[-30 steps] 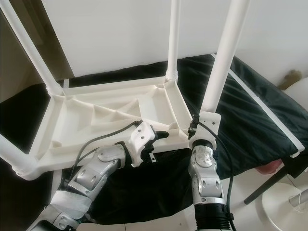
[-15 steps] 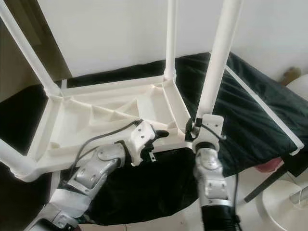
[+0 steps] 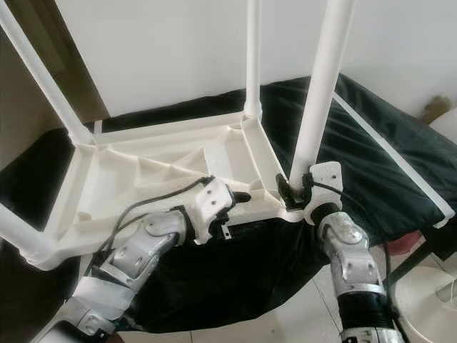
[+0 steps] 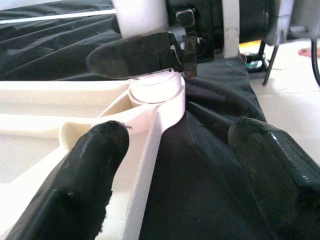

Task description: Building children table

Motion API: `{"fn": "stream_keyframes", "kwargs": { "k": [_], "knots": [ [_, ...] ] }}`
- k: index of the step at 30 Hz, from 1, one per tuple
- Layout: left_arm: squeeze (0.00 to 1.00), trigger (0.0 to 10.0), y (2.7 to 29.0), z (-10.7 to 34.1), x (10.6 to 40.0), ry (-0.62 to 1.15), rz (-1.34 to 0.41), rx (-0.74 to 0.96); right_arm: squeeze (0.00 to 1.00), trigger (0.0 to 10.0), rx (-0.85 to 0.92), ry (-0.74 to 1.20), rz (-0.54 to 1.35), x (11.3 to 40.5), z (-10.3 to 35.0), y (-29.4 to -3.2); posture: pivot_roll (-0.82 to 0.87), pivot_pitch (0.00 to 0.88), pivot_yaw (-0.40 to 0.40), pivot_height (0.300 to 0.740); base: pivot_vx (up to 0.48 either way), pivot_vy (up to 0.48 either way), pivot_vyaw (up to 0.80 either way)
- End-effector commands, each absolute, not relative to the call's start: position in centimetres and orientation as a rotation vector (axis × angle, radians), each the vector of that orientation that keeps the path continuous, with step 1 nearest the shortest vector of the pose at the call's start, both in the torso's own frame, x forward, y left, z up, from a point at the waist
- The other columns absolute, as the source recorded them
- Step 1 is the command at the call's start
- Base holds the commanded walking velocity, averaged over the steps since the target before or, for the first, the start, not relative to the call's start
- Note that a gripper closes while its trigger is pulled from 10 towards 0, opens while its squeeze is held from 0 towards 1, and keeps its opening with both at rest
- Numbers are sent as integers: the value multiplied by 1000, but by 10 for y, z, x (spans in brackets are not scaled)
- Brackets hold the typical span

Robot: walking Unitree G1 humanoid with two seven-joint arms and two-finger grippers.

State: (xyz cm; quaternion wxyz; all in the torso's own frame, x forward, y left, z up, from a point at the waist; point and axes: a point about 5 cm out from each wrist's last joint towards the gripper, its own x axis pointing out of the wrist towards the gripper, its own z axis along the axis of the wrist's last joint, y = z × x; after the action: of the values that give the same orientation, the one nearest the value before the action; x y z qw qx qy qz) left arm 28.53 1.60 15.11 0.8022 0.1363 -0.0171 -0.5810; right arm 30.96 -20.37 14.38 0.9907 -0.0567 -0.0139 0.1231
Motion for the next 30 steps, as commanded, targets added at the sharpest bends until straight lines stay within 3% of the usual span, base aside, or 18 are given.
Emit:
{"fn": "stream_keyframes", "kwargs": {
  "k": [1,8,14,15,16,17,28,29,30],
  "knots": [
    [0,10000,16,156,291,-46,-1258,325,0,10000,-127,-23,350,312,142,-199,-94,0,87,740,0,0,0],
    [0,10000,19,157,280,-49,-1272,242,0,10000,-187,12,559,321,147,-199,-75,0,83,740,0,0,0],
    [0,10000,15,157,277,-49,-1282,225,0,9569,-197,11,574,326,148,-199,-72,0,82,740,0,0,0],
    [0,10000,11,157,276,-54,-1277,238,0,2980,-200,16,605,330,149,-199,-49,0,68,740,0,0,0],
    [0,10000,11,158,276,-56,-1273,246,0,1098,-204,21,620,331,149,-198,-45,0,66,740,0,0,0],
    [0,10000,12,158,277,-57,-1266,251,0,0,-207,27,633,332,148,-198,-38,0,63,740,0,0,0],
    [0,10000,24,153,274,-37,-1213,247,0,0,-206,63,657,328,134,-196,-31,0,78,740,0,0,0],
    [0,10000,26,151,274,-31,-1206,253,0,4118,-203,72,648,328,131,-196,-30,0,86,740,0,0,0],
    [0,10000,26,151,274,-31,-1206,253,0,4118,-203,72,648,328,131,-196,-30,0,86,740,0,0,0]
  ]
}}
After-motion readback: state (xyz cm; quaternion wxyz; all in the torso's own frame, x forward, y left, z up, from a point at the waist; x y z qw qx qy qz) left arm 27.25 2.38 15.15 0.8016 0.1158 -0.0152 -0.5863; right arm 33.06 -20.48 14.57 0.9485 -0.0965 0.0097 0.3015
